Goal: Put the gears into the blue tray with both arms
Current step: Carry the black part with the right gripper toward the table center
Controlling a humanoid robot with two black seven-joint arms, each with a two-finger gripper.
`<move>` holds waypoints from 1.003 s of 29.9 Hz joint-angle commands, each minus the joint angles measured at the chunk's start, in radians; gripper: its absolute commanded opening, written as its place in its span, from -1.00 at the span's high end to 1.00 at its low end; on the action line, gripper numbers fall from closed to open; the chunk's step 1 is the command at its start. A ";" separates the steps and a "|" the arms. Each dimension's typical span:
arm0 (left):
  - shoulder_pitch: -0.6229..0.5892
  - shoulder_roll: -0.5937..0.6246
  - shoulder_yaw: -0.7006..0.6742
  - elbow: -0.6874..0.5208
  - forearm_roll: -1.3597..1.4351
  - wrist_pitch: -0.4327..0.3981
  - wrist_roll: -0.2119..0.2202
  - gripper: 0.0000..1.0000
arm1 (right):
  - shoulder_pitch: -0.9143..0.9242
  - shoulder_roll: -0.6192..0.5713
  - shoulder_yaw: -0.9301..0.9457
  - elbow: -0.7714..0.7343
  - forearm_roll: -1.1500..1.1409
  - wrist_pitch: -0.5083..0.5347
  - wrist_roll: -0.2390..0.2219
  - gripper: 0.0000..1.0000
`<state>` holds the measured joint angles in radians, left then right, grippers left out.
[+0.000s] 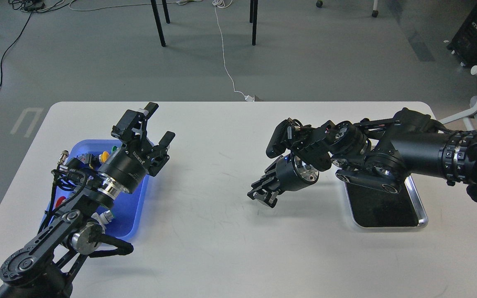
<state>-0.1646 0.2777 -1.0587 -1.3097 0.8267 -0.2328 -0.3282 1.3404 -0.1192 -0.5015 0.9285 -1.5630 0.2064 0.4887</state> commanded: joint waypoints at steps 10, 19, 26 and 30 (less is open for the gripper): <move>0.020 0.000 -0.015 -0.002 0.000 0.000 -0.002 -0.96 | -0.049 0.021 -0.031 -0.010 0.000 -0.090 0.000 0.60; 0.022 0.000 -0.015 -0.002 0.000 0.000 -0.002 -0.96 | -0.046 0.021 -0.028 -0.016 0.032 -0.096 0.000 -0.05; 0.020 0.001 -0.015 -0.002 0.000 -0.002 -0.006 -0.96 | -0.046 0.006 -0.015 -0.016 0.138 -0.137 0.000 -0.89; 0.020 0.001 -0.014 -0.002 0.000 -0.002 -0.006 -0.96 | -0.040 -0.057 0.040 -0.013 0.253 -0.144 0.000 -0.94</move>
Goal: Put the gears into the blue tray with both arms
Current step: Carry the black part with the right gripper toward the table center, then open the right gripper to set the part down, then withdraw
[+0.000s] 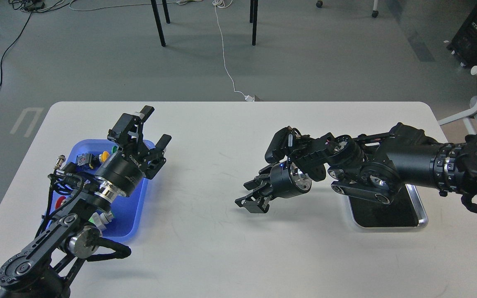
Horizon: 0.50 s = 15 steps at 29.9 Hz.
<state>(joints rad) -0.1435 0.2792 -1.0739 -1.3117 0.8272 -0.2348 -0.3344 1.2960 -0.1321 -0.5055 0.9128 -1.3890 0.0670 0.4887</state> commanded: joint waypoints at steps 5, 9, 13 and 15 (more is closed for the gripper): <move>-0.001 0.000 0.002 0.000 0.000 0.002 -0.005 -0.96 | -0.027 -0.191 0.195 0.024 0.282 -0.001 0.000 -0.95; -0.004 -0.006 0.009 0.002 0.001 0.002 -0.008 -0.96 | -0.125 -0.291 0.329 0.069 0.520 -0.001 0.000 -0.95; -0.013 -0.006 0.020 0.002 0.003 0.000 -0.029 -0.96 | -0.315 -0.362 0.539 0.113 0.753 -0.001 0.000 -0.95; -0.013 -0.006 0.020 0.002 0.003 0.000 -0.029 -0.96 | -0.316 -0.362 0.539 0.113 0.754 -0.001 0.000 -0.95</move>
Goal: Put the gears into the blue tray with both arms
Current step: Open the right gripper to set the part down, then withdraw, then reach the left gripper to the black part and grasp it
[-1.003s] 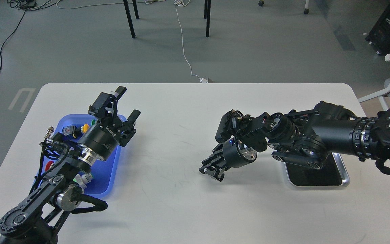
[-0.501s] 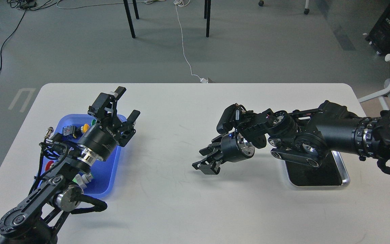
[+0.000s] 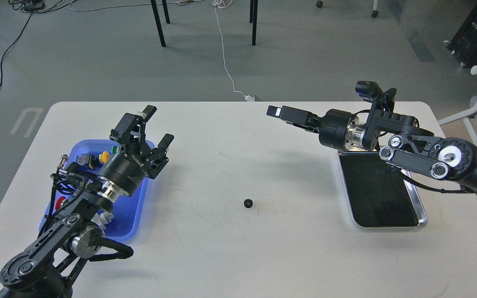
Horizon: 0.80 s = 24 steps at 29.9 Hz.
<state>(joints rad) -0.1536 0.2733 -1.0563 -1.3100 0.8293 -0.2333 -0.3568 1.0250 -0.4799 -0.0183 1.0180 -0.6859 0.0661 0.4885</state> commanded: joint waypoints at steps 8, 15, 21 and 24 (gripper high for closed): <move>-0.055 0.059 0.068 0.003 0.141 -0.020 -0.091 -0.96 | -0.509 -0.020 0.610 0.010 0.429 0.124 0.000 -0.97; -0.164 0.096 0.237 0.001 0.572 -0.035 -0.132 -0.96 | -0.609 -0.074 0.663 0.002 0.628 0.256 0.000 -0.98; -0.377 0.096 0.456 0.018 1.084 -0.032 -0.132 -0.96 | -0.626 -0.078 0.667 0.004 0.628 0.259 0.000 -0.98; -0.510 0.096 0.579 0.069 1.313 -0.026 -0.132 -0.96 | -0.626 -0.078 0.669 0.005 0.628 0.259 0.000 -0.98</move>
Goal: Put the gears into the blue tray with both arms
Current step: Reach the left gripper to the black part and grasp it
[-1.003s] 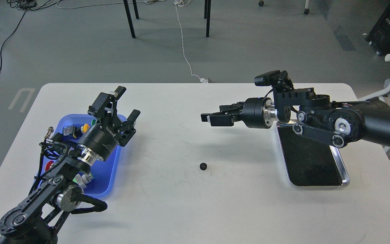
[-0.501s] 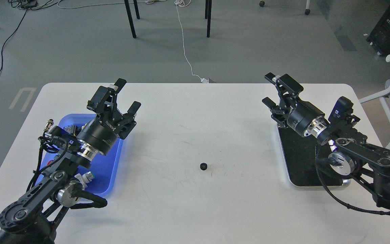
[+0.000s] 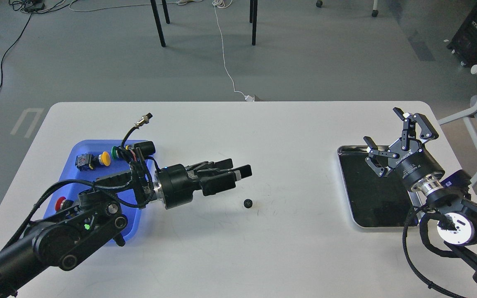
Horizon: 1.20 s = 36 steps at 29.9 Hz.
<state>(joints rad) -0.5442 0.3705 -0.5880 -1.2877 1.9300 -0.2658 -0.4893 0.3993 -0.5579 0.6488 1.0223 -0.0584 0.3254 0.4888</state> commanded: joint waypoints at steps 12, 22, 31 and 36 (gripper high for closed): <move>-0.367 -0.172 0.405 0.294 0.252 0.042 0.001 -0.91 | -0.002 0.000 -0.002 0.001 -0.001 -0.002 0.000 -0.98; -0.364 -0.186 0.479 0.372 0.252 0.085 0.001 -0.53 | -0.004 -0.013 -0.005 0.002 -0.001 0.000 0.000 -0.98; -0.335 -0.182 0.481 0.372 0.252 0.089 0.001 -0.34 | -0.004 -0.013 -0.012 0.002 -0.003 0.000 0.000 -0.98; -0.332 -0.185 0.481 0.373 0.252 0.088 0.001 -0.32 | -0.004 -0.014 -0.014 0.002 -0.003 0.000 0.000 -0.98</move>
<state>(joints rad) -0.8780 0.1878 -0.1073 -0.9157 2.1818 -0.1766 -0.4887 0.3957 -0.5709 0.6352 1.0246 -0.0614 0.3253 0.4888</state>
